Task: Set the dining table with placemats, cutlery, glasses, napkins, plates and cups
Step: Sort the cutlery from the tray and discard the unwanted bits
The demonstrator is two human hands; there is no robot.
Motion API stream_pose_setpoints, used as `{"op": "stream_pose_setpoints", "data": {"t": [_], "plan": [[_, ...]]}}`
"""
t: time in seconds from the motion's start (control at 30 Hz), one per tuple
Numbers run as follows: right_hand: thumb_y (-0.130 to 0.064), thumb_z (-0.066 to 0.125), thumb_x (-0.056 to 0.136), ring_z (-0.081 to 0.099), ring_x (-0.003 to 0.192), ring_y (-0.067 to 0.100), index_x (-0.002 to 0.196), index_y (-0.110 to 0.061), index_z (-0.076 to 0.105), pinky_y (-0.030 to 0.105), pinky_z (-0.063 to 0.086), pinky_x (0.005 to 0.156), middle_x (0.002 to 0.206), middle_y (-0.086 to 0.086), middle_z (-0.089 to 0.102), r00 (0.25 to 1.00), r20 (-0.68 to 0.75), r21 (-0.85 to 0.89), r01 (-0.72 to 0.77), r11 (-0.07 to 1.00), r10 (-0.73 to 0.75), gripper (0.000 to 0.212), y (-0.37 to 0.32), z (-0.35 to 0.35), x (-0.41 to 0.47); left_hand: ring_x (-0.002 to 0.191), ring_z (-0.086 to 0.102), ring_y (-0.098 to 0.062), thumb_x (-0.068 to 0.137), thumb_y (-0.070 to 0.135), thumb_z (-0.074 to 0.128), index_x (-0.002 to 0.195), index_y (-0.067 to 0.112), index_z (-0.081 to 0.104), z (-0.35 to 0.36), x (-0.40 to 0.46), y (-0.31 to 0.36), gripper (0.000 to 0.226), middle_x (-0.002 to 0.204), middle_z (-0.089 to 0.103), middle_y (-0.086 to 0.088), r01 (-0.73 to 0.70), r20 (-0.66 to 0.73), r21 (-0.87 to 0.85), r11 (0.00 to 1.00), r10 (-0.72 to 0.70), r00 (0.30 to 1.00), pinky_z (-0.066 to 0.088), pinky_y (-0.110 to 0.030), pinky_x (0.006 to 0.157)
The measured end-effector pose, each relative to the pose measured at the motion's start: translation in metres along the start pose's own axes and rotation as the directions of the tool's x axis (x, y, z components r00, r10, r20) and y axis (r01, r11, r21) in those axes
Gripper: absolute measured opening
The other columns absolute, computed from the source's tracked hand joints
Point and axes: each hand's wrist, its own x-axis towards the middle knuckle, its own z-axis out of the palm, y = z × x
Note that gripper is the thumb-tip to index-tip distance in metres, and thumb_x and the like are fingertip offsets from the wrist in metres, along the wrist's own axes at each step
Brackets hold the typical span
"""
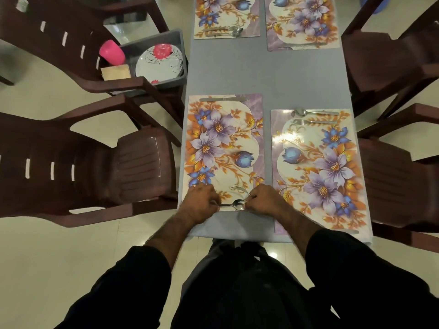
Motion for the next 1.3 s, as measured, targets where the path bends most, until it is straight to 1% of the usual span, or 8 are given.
{"op": "stream_pose_setpoints", "data": {"t": [0.17, 0.27, 0.47, 0.57, 0.7, 0.87, 1.07, 1.3], "plan": [[-0.054, 0.075, 0.083, 0.064, 0.067, 0.016, 0.07, -0.016, 0.071, 0.033, 0.047, 0.058, 0.068, -0.001, 0.067, 0.996, -0.084, 0.02, 0.037, 0.999, -0.036, 0.04, 0.0, -0.003, -0.004, 0.12, 0.057, -0.024, 0.083, 0.045, 0.085, 0.127, 0.025, 0.076, -0.005, -0.002, -0.003, 0.049, 0.125, 0.07, 0.002, 0.016, 0.0, 0.009, 1.0, -0.016, 1.0, 0.046, -0.042, 0.104], [-0.043, 0.055, 0.105, 0.066, 0.075, 0.019, 0.089, -0.017, 0.071, 0.033, 0.051, 0.068, 0.08, 0.002, 0.071, 0.978, -0.203, 0.238, 0.098, 0.966, -0.049, 0.034, -0.012, -0.012, -0.007, 0.125, 0.058, -0.024, 0.08, 0.047, 0.088, 0.134, 0.026, 0.069, -0.015, -0.006, -0.01, 0.061, 0.132, 0.07, 0.003, 0.082, -0.077, -0.066, 0.994, -0.087, 0.993, 0.047, -0.046, 0.107], [-0.029, 0.071, 0.101, 0.068, 0.077, 0.023, 0.097, -0.008, 0.078, 0.028, 0.052, 0.071, 0.089, 0.015, 0.075, 0.977, -0.211, 0.771, 0.176, 0.612, -0.015, 0.023, -0.051, -0.033, -0.002, 0.094, 0.073, -0.015, 0.088, 0.044, 0.084, 0.123, 0.02, 0.076, -0.038, 0.002, 0.002, 0.043, 0.103, 0.076, 0.004, 0.115, -0.161, -0.629, 0.769, -0.274, 0.948, 0.063, -0.046, 0.091], [-0.019, 0.076, 0.096, 0.054, 0.066, 0.014, 0.097, -0.006, 0.078, 0.025, 0.045, 0.061, 0.072, 0.002, 0.065, 0.99, -0.142, 0.897, 0.139, 0.42, -0.025, 0.013, -0.066, -0.04, -0.001, 0.096, 0.075, -0.017, 0.093, 0.041, 0.08, 0.121, 0.023, 0.077, -0.046, 0.012, 0.006, 0.034, 0.104, 0.078, 0.007, 0.064, -0.172, -0.698, 0.713, -0.254, 0.952, 0.065, -0.051, 0.087], [-0.018, 0.075, 0.097, 0.068, 0.077, 0.02, 0.108, -0.001, 0.075, 0.028, 0.053, 0.07, 0.092, 0.015, 0.076, 0.998, -0.042, 0.955, 0.055, 0.29, -0.051, 0.021, -0.067, -0.039, 0.001, 0.086, 0.075, -0.027, 0.101, 0.018, 0.074, 0.111, 0.02, 0.08, -0.055, 0.018, 0.009, 0.012, 0.093, 0.08, 0.003, 0.016, -0.14, -0.722, 0.692, -0.168, 0.976, 0.067, -0.05, 0.08], [-0.014, 0.083, 0.088, 0.066, 0.076, 0.021, 0.101, -0.001, 0.079, 0.032, 0.053, 0.069, 0.088, 0.015, 0.076, 0.999, -0.032, 0.873, 0.01, 0.487, 0.036, 0.019, -0.05, -0.036, 0.005, 0.086, 0.074, -0.021, 0.1, 0.014, 0.074, 0.098, 0.015, 0.083, -0.059, 0.022, -0.01, 0.009, 0.088, 0.078, 0.004, 0.035, -0.127, -0.599, 0.8, -0.138, 0.982, 0.063, -0.049, 0.085], [-0.009, 0.088, 0.081, 0.071, 0.079, 0.01, 0.086, -0.017, 0.084, 0.02, 0.051, 0.074, 0.082, -0.004, 0.078, 0.989, -0.125, 0.337, 0.117, 0.934, -0.079, 0.01, -0.031, -0.025, 0.019, 0.112, 0.059, -0.02, 0.098, 0.033, 0.075, 0.103, 0.029, 0.084, -0.051, 0.023, -0.022, 0.012, 0.109, 0.072, 0.01, 0.091, -0.087, -0.163, 0.982, -0.106, 0.991, 0.045, -0.048, 0.1], [-0.017, 0.088, 0.079, 0.067, 0.078, 0.009, 0.086, -0.02, 0.084, 0.023, 0.052, 0.073, 0.082, -0.01, 0.073, 0.986, -0.134, 0.047, 0.111, 0.993, -0.104, 0.008, -0.032, -0.016, 0.024, 0.127, 0.051, -0.017, 0.096, 0.04, 0.074, 0.104, 0.034, 0.081, -0.03, 0.019, -0.023, 0.013, 0.118, 0.073, 0.016, 0.173, 0.031, 0.012, 0.985, -0.173, 0.984, 0.028, -0.047, 0.104]]}}
